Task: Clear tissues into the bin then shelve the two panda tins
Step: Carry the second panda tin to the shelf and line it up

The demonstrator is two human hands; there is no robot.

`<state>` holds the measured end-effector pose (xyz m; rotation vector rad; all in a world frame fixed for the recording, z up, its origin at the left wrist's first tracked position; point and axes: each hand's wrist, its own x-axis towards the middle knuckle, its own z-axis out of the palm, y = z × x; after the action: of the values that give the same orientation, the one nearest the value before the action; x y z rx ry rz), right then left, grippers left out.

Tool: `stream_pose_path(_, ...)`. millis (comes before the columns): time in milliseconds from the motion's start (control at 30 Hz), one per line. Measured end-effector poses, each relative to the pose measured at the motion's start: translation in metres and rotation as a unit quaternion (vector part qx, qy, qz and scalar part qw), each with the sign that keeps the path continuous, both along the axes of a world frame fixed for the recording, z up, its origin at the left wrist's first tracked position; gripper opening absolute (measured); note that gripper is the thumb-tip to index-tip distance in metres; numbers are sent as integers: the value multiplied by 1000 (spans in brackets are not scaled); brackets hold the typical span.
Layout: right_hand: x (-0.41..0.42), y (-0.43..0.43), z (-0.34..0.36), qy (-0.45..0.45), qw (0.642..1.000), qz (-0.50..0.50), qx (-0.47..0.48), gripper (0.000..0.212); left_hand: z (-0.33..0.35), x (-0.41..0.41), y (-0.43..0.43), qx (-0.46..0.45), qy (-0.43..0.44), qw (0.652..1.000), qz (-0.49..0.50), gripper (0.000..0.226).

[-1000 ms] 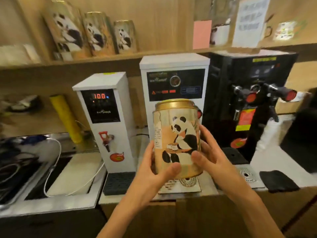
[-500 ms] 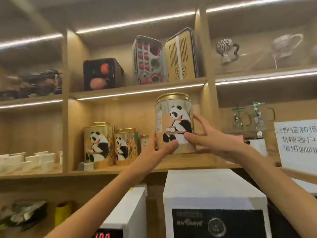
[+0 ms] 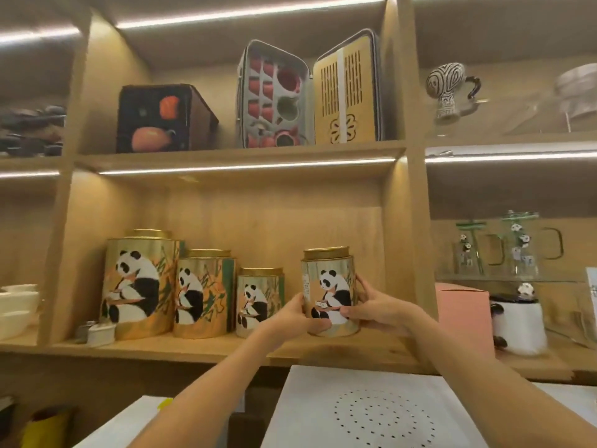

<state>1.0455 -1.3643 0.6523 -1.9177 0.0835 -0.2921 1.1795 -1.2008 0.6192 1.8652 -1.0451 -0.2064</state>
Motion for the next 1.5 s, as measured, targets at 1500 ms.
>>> stream_pose_path(1500, 103, -42, -87, -12, 962, -150, -227, 80, -60, 90, -42, -40, -146, 965, 212, 34)
